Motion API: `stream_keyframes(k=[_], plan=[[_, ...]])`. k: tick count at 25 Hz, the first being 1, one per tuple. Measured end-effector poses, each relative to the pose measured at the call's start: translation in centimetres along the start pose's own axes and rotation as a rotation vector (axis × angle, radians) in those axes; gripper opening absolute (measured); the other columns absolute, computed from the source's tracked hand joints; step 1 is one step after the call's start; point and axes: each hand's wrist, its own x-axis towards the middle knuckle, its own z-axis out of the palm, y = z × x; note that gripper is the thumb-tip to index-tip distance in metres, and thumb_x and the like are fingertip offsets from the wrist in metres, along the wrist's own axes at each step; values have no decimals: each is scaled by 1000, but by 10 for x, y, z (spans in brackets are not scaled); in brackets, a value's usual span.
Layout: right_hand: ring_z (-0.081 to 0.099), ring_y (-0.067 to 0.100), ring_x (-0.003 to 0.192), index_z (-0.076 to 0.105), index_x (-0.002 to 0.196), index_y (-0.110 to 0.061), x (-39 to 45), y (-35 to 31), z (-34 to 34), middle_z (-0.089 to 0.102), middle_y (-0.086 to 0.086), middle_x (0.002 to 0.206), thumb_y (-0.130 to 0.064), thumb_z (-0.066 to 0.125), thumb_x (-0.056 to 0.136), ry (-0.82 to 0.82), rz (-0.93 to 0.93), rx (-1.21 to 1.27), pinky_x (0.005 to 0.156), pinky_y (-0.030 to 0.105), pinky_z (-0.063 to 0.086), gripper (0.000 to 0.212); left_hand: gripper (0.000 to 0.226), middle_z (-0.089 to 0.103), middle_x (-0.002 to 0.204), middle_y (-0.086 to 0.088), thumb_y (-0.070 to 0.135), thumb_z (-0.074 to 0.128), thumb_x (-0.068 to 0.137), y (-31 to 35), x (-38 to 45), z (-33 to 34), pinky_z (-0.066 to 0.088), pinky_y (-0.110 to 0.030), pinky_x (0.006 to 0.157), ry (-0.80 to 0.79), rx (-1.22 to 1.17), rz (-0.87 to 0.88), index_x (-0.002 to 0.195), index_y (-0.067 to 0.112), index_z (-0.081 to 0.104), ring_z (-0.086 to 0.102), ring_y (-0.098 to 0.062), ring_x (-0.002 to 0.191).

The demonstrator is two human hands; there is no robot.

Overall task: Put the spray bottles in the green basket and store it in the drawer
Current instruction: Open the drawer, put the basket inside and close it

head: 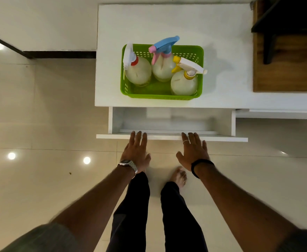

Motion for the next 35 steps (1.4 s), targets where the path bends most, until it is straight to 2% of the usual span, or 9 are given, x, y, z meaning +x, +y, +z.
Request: stream_keyframes(k=[6,16,22,25,26,28,30,32,35], plan=[[-21,27,156,-14,161,-20,-51,11,47,-25,9,168,-35,45,95,-175,-54,61,128,49,-4,90,99,-21,165,-14,50,50,92,1,-46,42,13,-48,125,-165,55,-15,156,8,-12,-22,-39,151],[-25,33,154,-20,158,-12,-113,19,107,-35,15,163,-44,48,98,-172,-66,-20,128,50,-3,97,103,-32,161,-13,58,45,91,2,-104,103,2,-47,124,-243,47,-38,155,10,-19,-29,-37,148],[-13,26,158,-12,161,-15,-129,19,117,-18,10,170,-50,36,101,-175,-8,30,128,48,-2,84,86,-22,165,-10,58,27,97,3,-122,107,-4,-42,124,-169,-19,-82,157,11,-12,-22,-30,152],[1,25,159,1,163,-13,-103,26,84,1,10,172,-48,35,103,-140,23,58,129,42,6,77,74,6,168,-9,55,25,100,-10,-102,68,9,-38,127,7,-139,-111,159,11,10,1,-26,156],[7,25,159,6,163,-12,-86,29,62,7,11,172,-46,37,104,-106,17,62,129,40,9,74,68,27,164,-10,52,29,101,-17,-88,43,21,-38,124,94,-209,-134,155,11,27,20,-27,153],[21,27,156,20,161,-7,-46,28,4,22,14,168,-39,44,105,27,-4,177,126,38,18,69,47,64,131,-11,45,36,102,-30,-57,-19,43,-37,105,272,-503,-214,124,13,61,55,-31,128],[36,30,149,36,155,-4,-12,21,-58,38,17,160,-30,49,104,259,27,381,122,38,28,59,34,72,104,-11,38,42,103,-42,-25,-87,49,-38,89,376,-1041,-293,98,14,67,65,-33,103],[46,30,141,49,147,-6,18,10,-118,50,16,151,-26,51,103,469,90,592,118,38,34,49,38,70,115,-14,42,43,102,-51,3,-150,49,-37,86,372,-1518,-287,111,11,63,64,-31,105],[60,27,118,66,116,-17,53,-14,-190,67,7,118,-29,49,96,526,181,1029,99,32,46,29,74,47,151,-12,65,32,96,-53,32,-212,42,-40,109,301,-1787,-256,147,12,42,47,-28,137]])
